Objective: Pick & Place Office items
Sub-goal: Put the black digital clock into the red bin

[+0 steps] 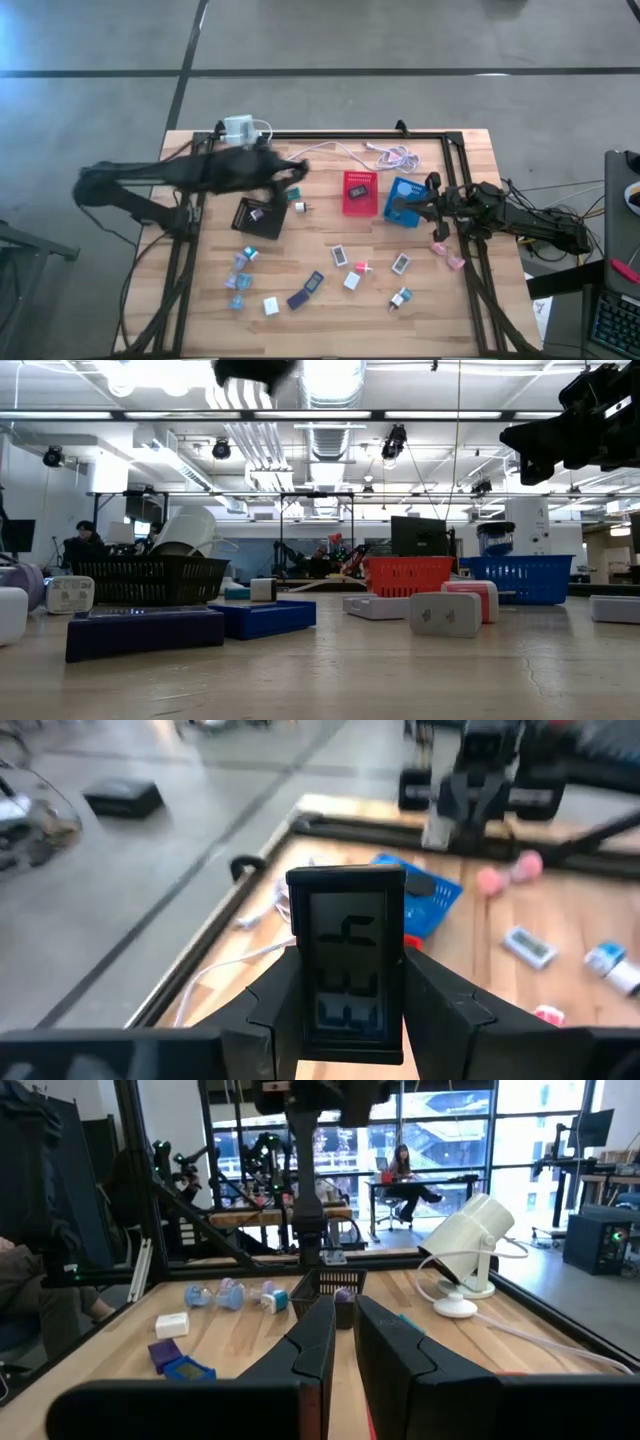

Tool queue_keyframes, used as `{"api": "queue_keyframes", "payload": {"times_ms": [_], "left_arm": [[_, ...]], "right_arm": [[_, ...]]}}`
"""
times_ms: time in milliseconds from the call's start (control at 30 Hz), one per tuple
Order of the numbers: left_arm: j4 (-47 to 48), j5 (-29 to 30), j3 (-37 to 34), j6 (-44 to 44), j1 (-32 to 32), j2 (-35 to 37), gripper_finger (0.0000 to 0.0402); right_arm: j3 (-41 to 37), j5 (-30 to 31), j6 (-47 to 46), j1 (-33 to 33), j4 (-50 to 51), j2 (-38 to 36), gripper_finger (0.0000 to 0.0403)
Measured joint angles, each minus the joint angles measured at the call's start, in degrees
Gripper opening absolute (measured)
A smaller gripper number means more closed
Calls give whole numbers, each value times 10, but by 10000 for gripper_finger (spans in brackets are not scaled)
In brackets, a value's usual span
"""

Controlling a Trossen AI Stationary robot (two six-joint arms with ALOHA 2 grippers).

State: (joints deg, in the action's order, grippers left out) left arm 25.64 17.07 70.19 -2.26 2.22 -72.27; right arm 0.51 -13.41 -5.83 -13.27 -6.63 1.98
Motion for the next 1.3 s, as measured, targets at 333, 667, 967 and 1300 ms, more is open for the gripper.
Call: {"api": "queue_keyframes", "payload": {"times_ms": [333,667,967,1300], "left_arm": [[46,-146,226,88,60,-320,137],[92,-147,356,104,72,-546,137],[100,-147,436,122,76,-650,137],[125,-147,439,116,85,-662,137]], "right_arm": [[0,-1,15,0,4,0,38],[0,-1,15,0,7,1,38],[0,-1,17,0,4,0,38],[0,-1,20,0,4,0,38]]}}
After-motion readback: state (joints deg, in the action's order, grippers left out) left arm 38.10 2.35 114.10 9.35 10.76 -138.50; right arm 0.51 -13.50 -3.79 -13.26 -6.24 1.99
